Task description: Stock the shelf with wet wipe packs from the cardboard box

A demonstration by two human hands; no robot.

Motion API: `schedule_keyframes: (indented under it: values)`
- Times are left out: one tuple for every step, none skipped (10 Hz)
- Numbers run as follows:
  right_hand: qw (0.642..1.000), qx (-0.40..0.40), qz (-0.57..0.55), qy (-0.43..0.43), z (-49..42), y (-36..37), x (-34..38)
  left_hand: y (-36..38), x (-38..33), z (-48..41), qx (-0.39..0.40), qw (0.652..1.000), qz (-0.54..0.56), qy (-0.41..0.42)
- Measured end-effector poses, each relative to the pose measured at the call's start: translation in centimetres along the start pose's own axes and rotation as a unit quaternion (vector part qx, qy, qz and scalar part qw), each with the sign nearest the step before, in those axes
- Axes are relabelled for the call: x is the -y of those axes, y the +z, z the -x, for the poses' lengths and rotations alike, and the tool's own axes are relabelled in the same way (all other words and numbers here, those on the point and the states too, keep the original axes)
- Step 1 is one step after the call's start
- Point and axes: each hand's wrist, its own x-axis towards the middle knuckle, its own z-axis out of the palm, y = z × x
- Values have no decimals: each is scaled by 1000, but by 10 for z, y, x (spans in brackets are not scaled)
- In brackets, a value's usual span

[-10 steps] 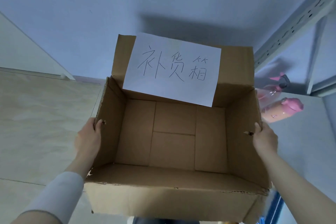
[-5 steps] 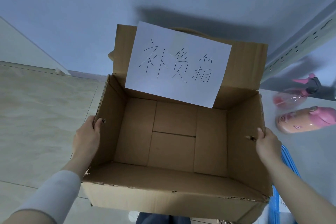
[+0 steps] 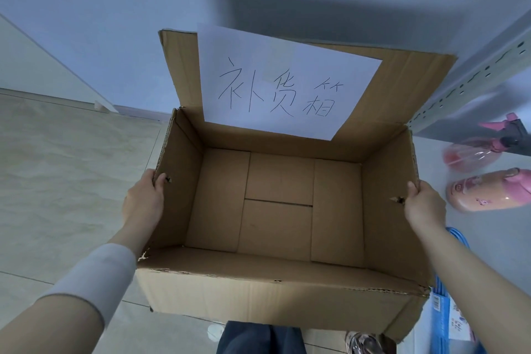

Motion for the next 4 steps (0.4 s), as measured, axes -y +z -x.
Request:
schedule_keyframes:
  values:
    - [1000, 6, 0, 15, -1, 2, 0, 2, 0, 0, 9, 1000, 3, -4]
    - [999, 40, -8, 32, 2, -3, 3, -1, 0, 4, 36, 999, 7, -23]
    - [999, 29, 29, -1, 16, -13, 6, -11, -10, 15, 23, 999, 17, -20]
    - [989, 5, 97, -115, 44, -25, 26, -26, -37, 37, 18, 997, -20, 74]
